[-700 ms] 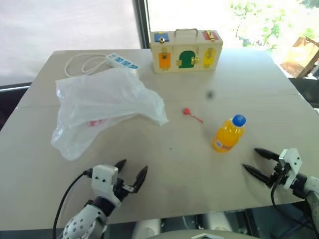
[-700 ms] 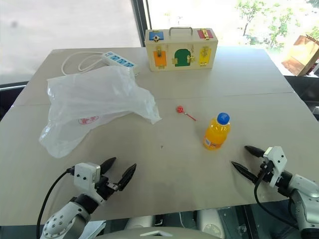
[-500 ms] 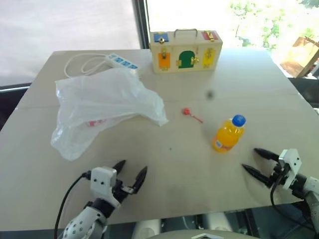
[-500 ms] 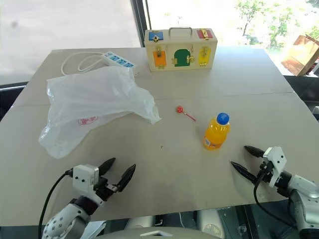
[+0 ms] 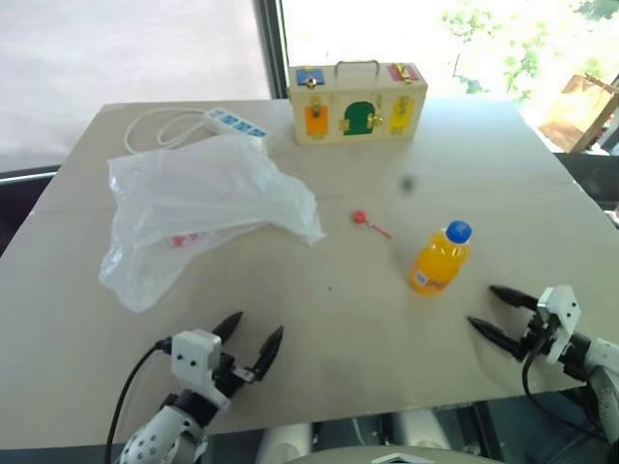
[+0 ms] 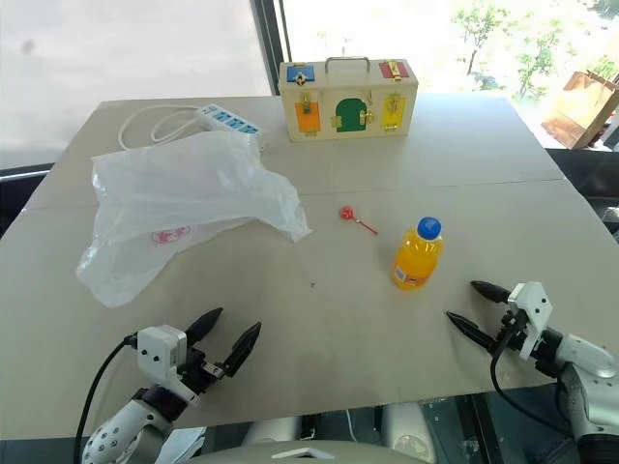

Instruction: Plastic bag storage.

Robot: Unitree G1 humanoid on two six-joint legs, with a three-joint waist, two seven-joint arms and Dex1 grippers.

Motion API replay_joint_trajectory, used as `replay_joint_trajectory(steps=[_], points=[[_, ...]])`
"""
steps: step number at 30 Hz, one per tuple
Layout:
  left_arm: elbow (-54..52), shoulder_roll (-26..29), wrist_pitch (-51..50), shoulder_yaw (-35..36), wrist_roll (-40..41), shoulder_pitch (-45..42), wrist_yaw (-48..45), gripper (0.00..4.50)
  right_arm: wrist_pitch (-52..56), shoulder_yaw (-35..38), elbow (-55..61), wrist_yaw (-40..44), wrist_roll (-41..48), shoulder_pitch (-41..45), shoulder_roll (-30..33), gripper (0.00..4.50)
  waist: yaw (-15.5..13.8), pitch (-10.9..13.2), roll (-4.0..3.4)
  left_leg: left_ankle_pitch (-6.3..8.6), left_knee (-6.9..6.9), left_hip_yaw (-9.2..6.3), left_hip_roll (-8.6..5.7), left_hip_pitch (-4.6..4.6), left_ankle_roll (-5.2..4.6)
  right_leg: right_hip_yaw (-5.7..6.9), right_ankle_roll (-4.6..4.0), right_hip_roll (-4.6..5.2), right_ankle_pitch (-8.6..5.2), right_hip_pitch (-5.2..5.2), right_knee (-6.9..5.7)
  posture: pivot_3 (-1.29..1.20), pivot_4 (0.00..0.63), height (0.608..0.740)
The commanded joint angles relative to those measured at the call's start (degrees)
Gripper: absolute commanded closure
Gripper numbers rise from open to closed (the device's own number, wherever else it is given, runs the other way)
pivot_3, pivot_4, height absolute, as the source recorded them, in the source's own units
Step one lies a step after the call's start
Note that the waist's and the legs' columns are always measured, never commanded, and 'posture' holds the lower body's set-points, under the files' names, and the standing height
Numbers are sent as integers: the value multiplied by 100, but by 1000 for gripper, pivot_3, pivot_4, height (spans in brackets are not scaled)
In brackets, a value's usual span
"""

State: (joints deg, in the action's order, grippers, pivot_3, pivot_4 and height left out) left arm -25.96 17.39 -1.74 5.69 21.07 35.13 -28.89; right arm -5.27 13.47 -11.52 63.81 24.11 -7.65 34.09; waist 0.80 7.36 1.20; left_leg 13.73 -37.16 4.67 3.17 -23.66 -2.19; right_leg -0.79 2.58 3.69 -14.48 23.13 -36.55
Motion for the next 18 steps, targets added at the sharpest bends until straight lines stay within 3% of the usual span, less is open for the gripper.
replay_joint_trajectory(steps=[1, 5, 10, 14, 18], points=[[218, -1, -83, -1, -58, 182, 4, 26, 170, -95, -195, 83, -31, -55, 42, 0, 0, -6, 1, 1, -2, 0, 0, 1, 2, -2, 0, 1, 0, 0, -1, 0, 150, 739], [112, -93, -52, 111, -41, 202, 175, 26, 328, -171, 105, 389, 140, -194, 107, 0, -2, -13, -1, 2, -4, 0, 0, 1, 3, -3, 0, 13, 0, 0, -4, 0, 150, 739], [-104, -313, 136, 510, -351, 129, 769, 26, 1005, -591, 1622, 897, 609, -703, 444, 0, -8, -7, -3, -1, 3, -13, 10, -4, -3, 9, 0, 9, -1, 2, -4, 0, 150, 739], [-430, -496, 510, 785, -665, 309, 1099, 26, 1797, -728, 2987, 676, 1251, -790, 545, 0, -2, 37, -7, -2, 2, -26, 14, -12, -3, 6, -2, -5, -2, 15, -16, 0, 150, 739], [-931, -791, 909, 915, -992, 619, 1406, 26, 2239, -789, 3857, 295, 1600, -669, 490, 0, -20, 75, 44, 6, -12, -21, -1, -18, 10, 0, 2, 3, -2, 20, -19, 0, 150, 739]])
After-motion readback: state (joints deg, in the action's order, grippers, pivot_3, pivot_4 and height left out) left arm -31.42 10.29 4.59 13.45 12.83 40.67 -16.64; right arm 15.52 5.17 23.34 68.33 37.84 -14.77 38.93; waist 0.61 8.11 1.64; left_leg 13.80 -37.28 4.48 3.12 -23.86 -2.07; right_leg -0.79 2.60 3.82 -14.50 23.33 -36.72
